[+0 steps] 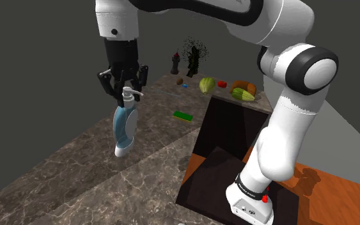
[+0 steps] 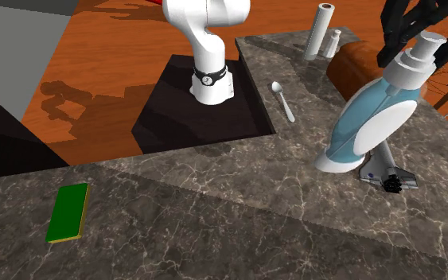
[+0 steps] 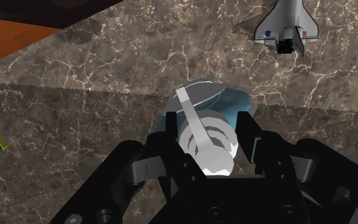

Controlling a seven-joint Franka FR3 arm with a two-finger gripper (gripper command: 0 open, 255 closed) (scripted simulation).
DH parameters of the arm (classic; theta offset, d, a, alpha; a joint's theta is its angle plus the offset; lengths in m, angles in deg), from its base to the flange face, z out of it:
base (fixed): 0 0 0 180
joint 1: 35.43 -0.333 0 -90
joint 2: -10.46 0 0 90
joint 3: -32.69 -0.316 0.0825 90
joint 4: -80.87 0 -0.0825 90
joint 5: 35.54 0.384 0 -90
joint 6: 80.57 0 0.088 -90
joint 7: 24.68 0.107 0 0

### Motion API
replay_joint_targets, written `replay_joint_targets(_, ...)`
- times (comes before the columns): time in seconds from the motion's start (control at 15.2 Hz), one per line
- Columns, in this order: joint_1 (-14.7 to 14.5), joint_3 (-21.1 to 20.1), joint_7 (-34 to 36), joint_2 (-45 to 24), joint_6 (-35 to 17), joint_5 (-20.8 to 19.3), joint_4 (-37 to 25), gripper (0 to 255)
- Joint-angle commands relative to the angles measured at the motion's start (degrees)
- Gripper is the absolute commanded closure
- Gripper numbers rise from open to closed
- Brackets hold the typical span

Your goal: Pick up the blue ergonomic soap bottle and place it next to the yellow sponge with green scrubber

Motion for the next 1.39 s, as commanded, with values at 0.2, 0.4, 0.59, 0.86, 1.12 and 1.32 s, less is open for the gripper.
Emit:
replay_joint_targets(0.2,-0.60,-0.28,0.69,-1.85,4.73,-0.79,-6.40,255)
replay_joint_targets(0.4,-1.16,-0.50,1.24,-3.35,7.67,-1.45,-10.69,255)
replay_joint_targets(0.59,-1.93,-0.75,1.86,-5.18,10.84,-2.29,-15.52,255)
replay_joint_targets(0.86,-3.48,-1.13,2.82,-8.37,15.60,-3.84,-23.20,255)
replay_joint_targets(1.12,-6.26,-1.45,3.93,-13.08,21.62,-6.31,-33.63,255)
replay_joint_targets(1.32,-5.60,-1.11,2.69,-13.16,23.20,-6.52,-35.29,255)
